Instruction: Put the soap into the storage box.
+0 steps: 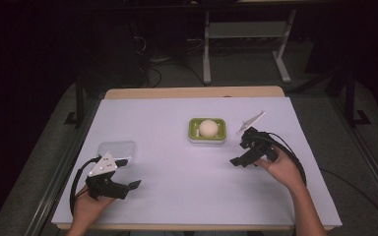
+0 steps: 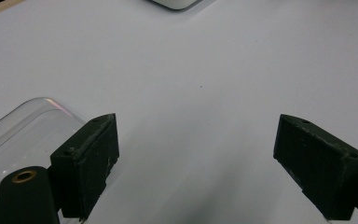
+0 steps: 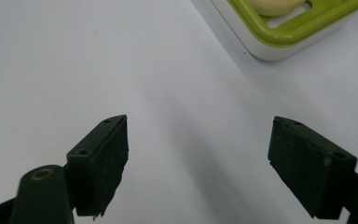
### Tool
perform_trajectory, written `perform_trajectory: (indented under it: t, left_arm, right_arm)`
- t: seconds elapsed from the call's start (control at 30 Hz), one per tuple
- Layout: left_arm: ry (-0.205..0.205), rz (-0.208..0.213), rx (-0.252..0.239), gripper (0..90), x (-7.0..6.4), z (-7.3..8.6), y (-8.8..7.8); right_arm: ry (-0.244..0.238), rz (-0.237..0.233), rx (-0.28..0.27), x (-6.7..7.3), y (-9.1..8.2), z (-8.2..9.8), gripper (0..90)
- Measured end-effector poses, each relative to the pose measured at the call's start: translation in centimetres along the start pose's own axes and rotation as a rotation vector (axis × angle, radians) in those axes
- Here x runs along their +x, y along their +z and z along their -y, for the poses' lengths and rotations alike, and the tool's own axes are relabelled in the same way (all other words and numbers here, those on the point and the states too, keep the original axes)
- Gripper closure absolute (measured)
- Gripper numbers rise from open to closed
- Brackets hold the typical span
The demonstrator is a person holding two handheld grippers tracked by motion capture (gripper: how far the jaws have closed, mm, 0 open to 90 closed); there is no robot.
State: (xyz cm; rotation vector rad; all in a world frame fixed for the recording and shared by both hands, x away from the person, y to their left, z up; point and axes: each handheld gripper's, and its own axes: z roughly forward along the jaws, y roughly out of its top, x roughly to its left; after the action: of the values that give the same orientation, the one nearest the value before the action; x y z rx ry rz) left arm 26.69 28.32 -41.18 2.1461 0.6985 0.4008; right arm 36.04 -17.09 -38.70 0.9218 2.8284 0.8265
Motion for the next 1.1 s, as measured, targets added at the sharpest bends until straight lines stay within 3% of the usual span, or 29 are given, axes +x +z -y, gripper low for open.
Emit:
perform_trajectory:
  t: [1.1]
  left_arm:
    - [0.009, 0.002, 0.009, 13.6, -0.1, -0.1, 0.1]
  right_arm:
    - [0.043, 0.008, -0.037, 1.9, -0.4, 5.5, 19.4]
